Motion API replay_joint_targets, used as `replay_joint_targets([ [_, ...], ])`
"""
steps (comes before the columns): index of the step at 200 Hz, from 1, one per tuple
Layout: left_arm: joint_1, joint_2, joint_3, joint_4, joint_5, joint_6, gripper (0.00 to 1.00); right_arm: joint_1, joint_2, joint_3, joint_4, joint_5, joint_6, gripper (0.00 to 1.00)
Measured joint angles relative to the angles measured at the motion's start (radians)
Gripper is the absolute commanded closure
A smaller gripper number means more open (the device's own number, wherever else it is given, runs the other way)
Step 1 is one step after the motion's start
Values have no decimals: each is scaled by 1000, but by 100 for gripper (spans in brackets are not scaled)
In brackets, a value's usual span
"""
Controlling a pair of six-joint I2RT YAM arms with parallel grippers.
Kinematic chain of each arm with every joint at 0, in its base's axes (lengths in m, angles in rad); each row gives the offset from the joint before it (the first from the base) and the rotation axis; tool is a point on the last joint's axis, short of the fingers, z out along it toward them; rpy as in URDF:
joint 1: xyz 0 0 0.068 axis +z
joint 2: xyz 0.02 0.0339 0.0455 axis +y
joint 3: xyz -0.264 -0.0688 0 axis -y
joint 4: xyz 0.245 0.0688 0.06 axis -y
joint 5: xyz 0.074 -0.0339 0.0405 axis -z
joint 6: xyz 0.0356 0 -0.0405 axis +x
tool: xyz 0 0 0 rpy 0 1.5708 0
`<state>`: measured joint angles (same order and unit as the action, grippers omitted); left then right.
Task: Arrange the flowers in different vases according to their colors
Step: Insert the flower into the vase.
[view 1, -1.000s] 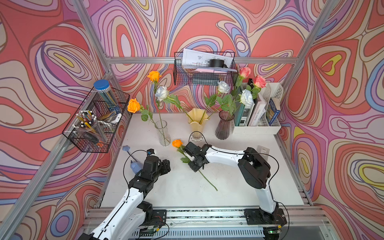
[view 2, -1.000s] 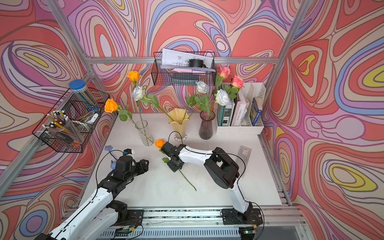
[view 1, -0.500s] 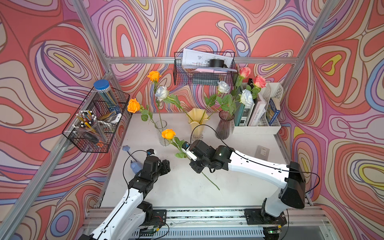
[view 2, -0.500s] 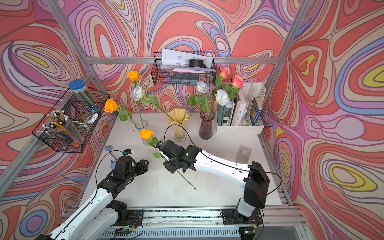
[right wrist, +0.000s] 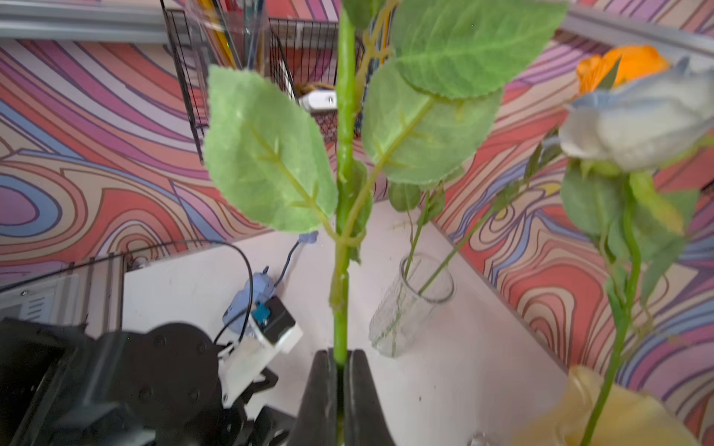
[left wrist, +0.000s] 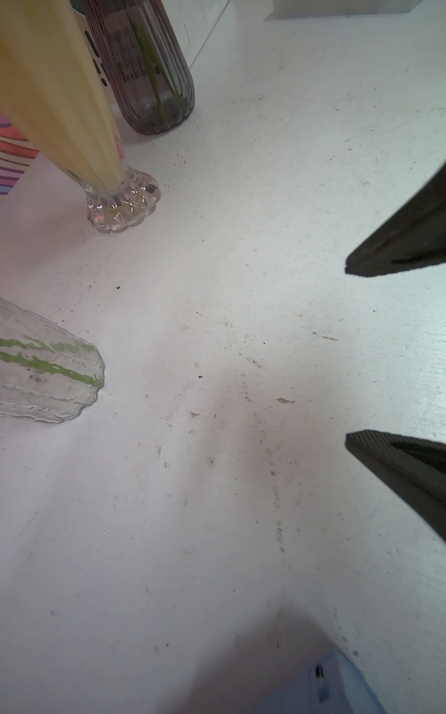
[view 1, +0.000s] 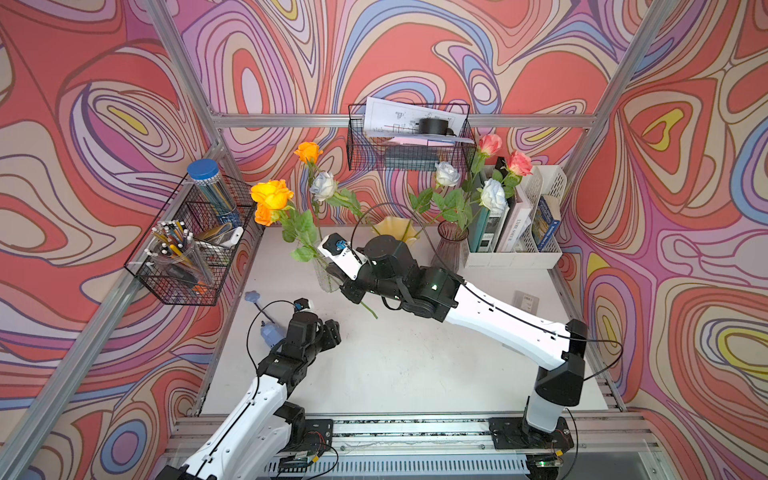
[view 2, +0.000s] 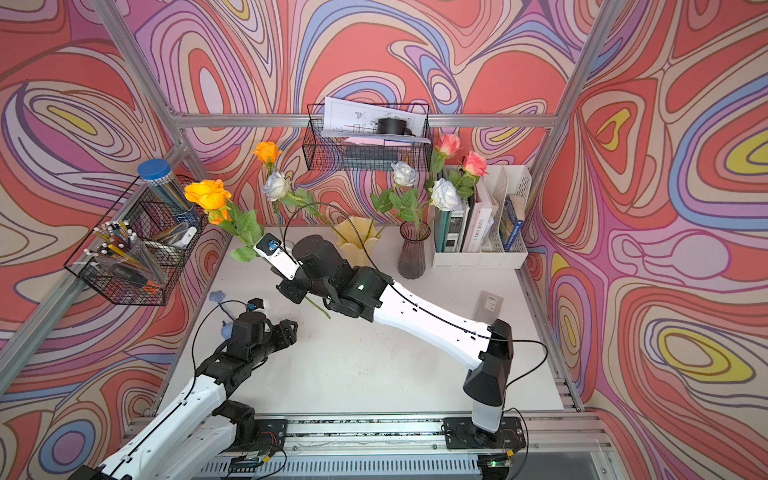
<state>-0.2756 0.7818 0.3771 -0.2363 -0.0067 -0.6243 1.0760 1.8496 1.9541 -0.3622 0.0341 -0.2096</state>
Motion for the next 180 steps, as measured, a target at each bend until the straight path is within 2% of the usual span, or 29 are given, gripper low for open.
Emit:
replay_joint_targets([
  [42,0,5,0,0,0,0,31,-1,222,206,246,-51,-96,100],
  [96,-1,6,0,0,2,7,31,-58,448,447,459,-64,-134,100],
  [144,-1,13,0,1,5,7,31,-127,560,555,586,-58,-148,100],
  [180,-1,14,0,1,8,7,31,-157,621,572,648,-61,-138,100],
])
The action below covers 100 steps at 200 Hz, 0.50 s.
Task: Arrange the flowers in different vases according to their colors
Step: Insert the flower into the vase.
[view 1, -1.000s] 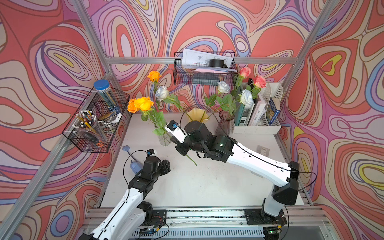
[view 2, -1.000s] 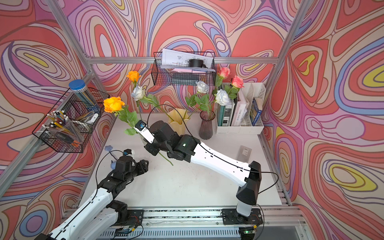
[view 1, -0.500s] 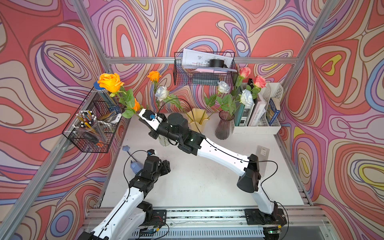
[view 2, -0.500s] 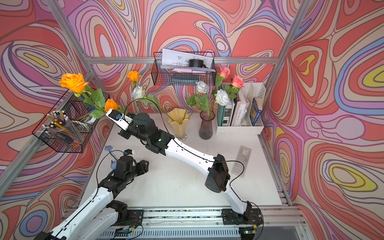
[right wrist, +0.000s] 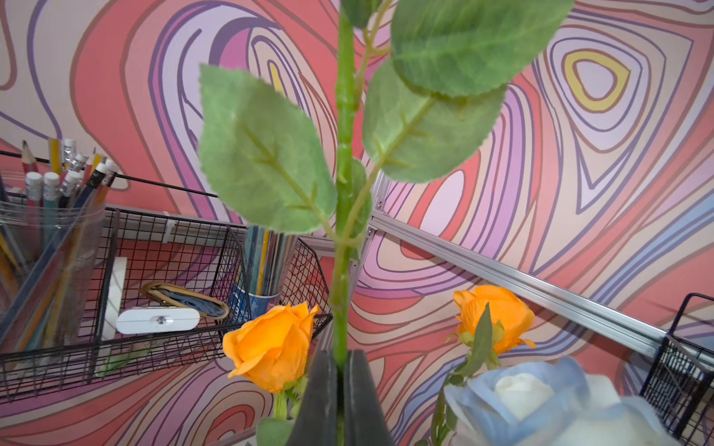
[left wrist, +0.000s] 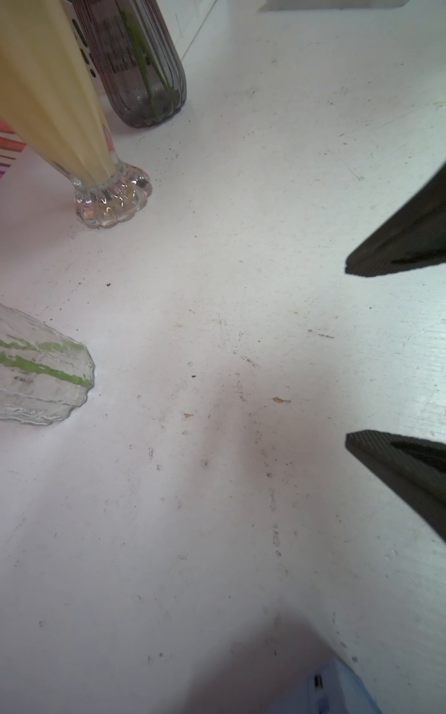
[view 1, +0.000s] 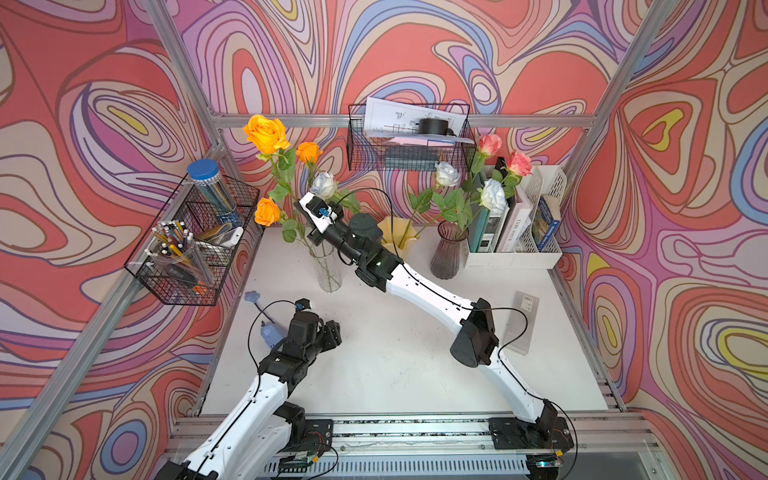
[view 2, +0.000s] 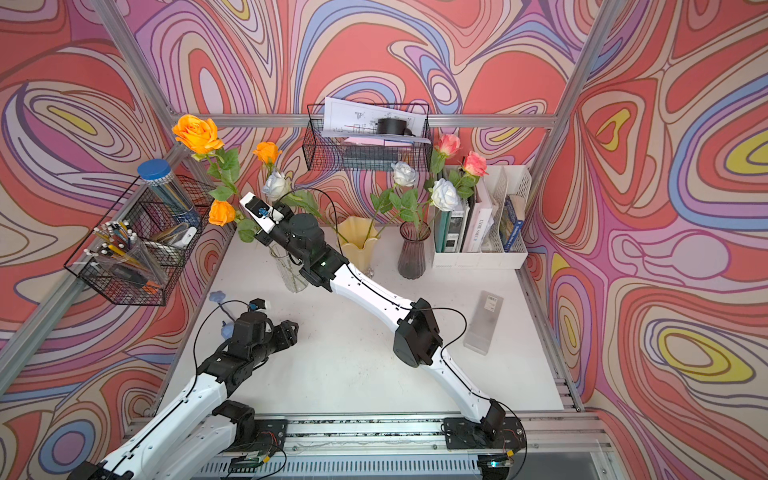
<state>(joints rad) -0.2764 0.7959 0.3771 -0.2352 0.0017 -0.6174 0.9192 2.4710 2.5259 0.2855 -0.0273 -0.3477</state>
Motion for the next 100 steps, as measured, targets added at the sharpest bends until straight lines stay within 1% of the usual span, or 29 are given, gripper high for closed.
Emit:
replay_joint_targets([
  [24,0,0,0,0,0,0,31,-11,26,-16,19,-9,23,100],
  [46,0,0,0,0,0,0,31,-16,26,-76,47,-16,38,100],
  [61,0,0,0,0,0,0,31,-16,21,-147,82,-15,42,100],
  [70,0,0,0,0,1,0,31,-15,16,-198,95,-16,43,90],
  [74,0,0,0,1,3,0,31,-15,14,-219,98,-15,45,84],
  [84,0,0,0,3,5,0,31,-15,1,-291,108,-16,43,66],
  [100,0,0,0,3,7,0,31,-15,-30,-404,111,-13,56,45],
])
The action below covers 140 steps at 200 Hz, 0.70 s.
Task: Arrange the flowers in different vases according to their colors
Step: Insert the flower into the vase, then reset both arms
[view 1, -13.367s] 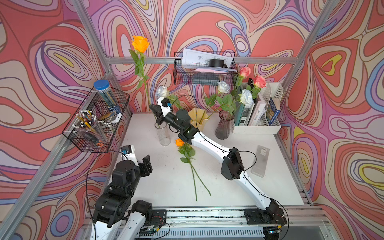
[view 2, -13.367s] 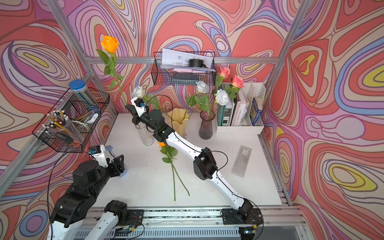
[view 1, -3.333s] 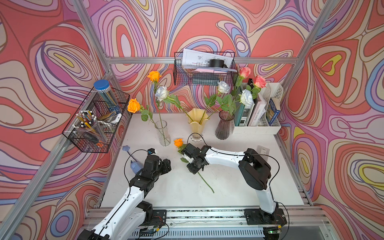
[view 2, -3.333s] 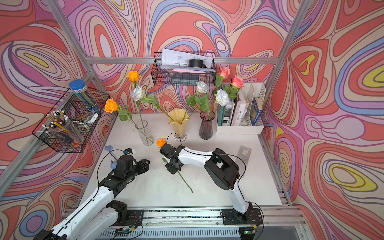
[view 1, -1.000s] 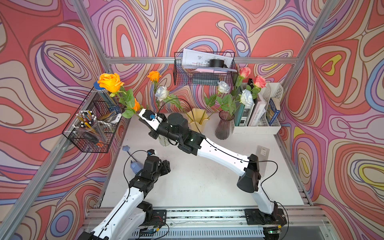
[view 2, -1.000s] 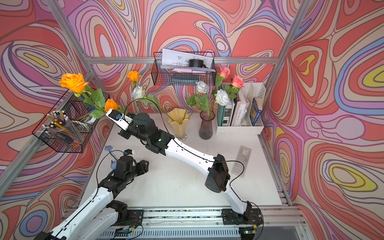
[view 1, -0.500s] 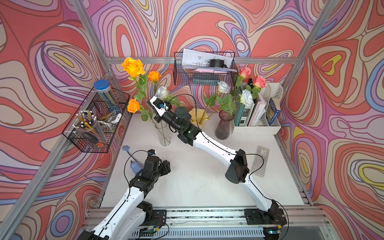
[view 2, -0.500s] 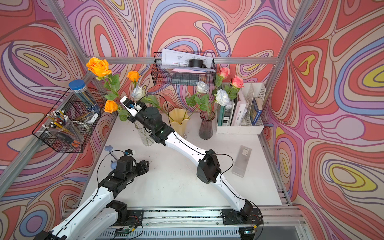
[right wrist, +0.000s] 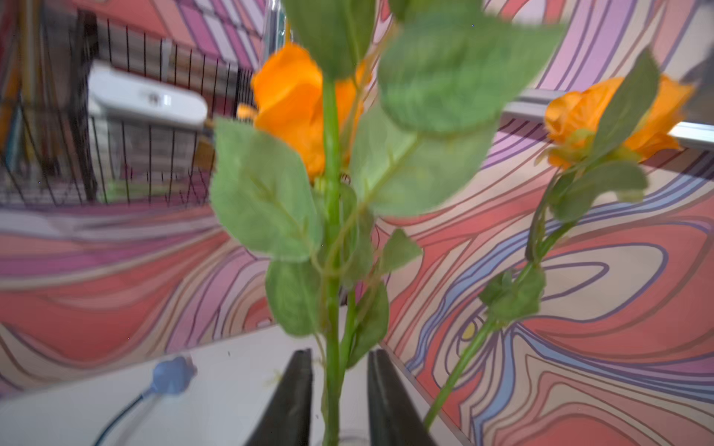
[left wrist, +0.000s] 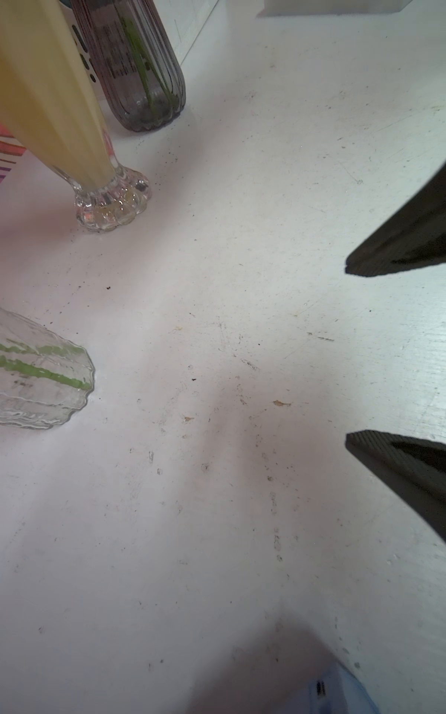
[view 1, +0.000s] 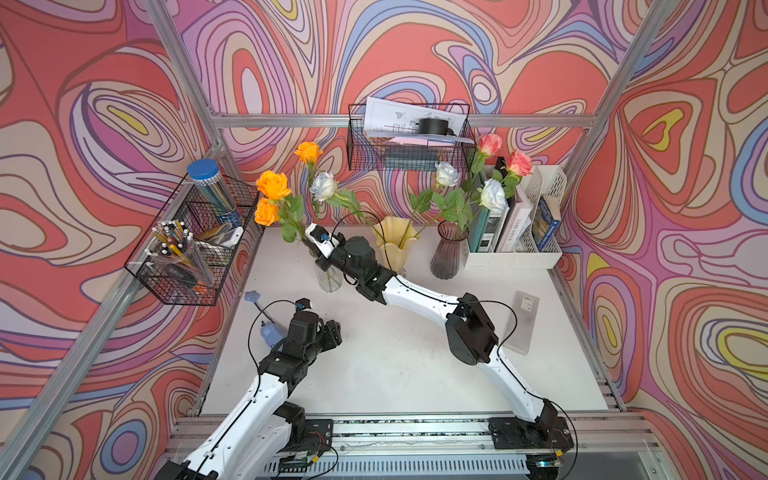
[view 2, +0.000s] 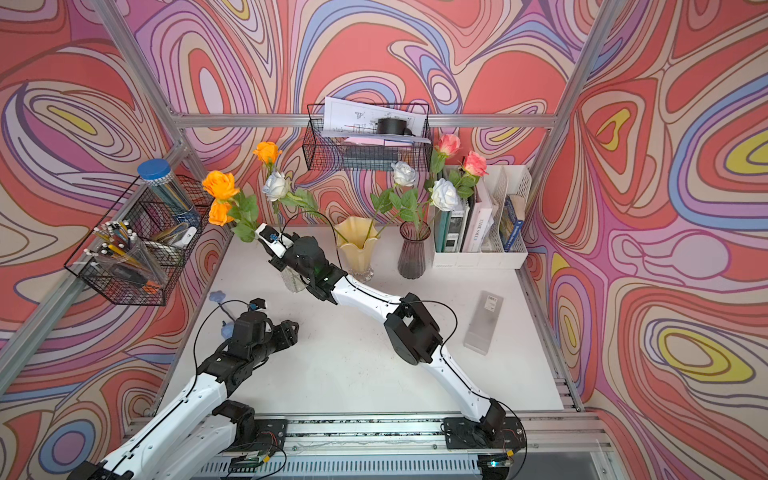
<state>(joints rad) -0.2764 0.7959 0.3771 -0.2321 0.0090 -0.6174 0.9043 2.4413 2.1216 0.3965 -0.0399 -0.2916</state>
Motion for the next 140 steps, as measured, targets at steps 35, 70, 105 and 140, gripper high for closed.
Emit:
replay_joint_targets([
  [35,0,-3,-1,0,-1,0,31,0,-150,-228,2,25,-9,26],
  [70,0,-3,-3,0,-1,0,30,2,-393,-362,24,43,-17,23],
  [105,-5,6,-3,0,-8,7,27,19,-625,-484,43,49,-9,22],
  [140,-6,12,-2,10,-18,19,8,35,-839,-698,-61,87,57,21],
])
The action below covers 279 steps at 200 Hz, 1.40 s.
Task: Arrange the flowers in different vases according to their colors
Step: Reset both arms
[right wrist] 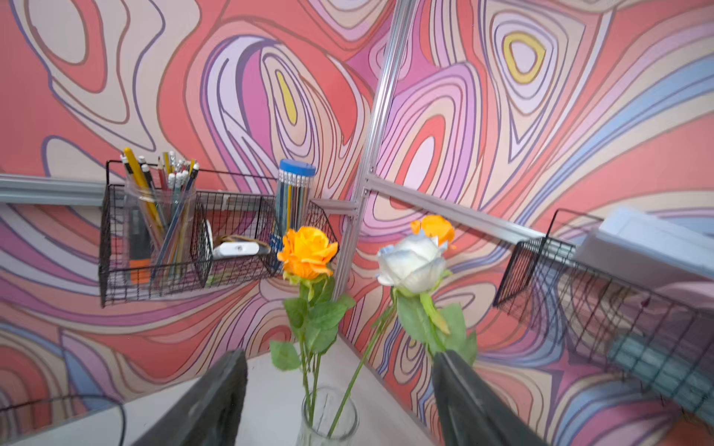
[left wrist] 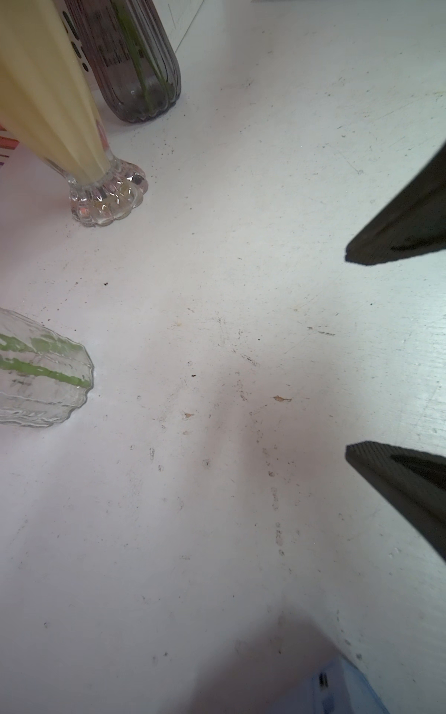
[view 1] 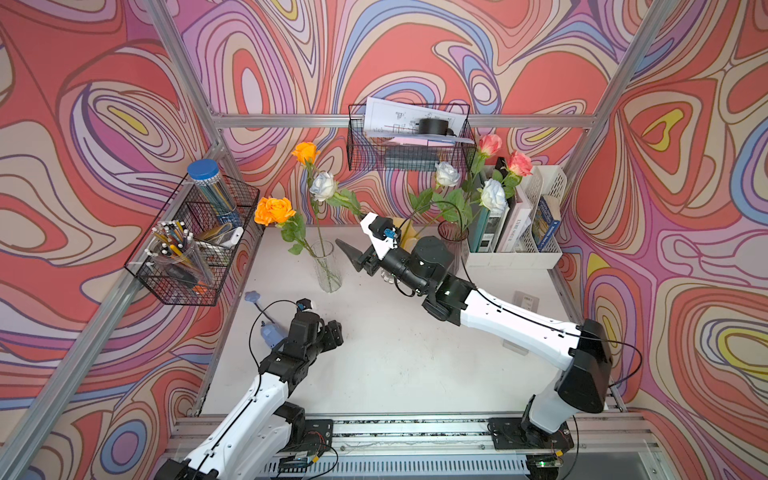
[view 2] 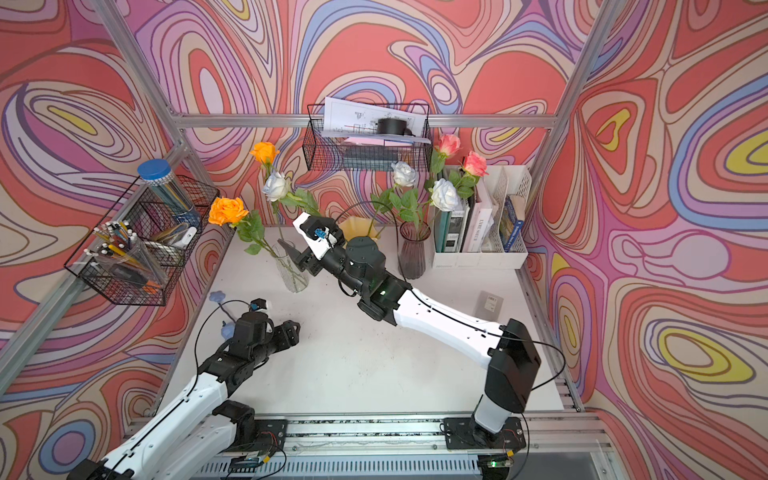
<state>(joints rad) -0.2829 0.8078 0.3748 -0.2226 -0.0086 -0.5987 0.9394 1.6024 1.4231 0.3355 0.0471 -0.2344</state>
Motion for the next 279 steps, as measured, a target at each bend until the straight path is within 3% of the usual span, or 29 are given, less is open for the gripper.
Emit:
replay_joint_targets([
  [15,0,21,6,5,-9,7,1,0,-88,-104,-72,68,50,20],
  [26,0,41,11,9,-19,10,2,-2,-161,-195,-135,133,95,19],
  [37,0,61,17,15,-32,17,2,-2,-232,-289,-184,216,134,8],
  [76,-6,132,64,37,-141,64,1,-33,-406,-566,-311,485,230,2],
  [127,-3,149,88,168,-389,212,2,-277,-509,-817,-257,691,290,2],
  [176,85,146,-42,482,-488,353,2,-563,-489,-993,61,684,306,2],
  [214,130,365,-132,790,-486,462,2,-712,-299,-1081,337,594,299,2],
  [262,172,618,-140,1176,-431,541,2,-764,-9,-1086,658,497,240,2],
  [279,177,650,-140,1189,-388,552,1,-770,48,-1089,769,471,220,2],
])
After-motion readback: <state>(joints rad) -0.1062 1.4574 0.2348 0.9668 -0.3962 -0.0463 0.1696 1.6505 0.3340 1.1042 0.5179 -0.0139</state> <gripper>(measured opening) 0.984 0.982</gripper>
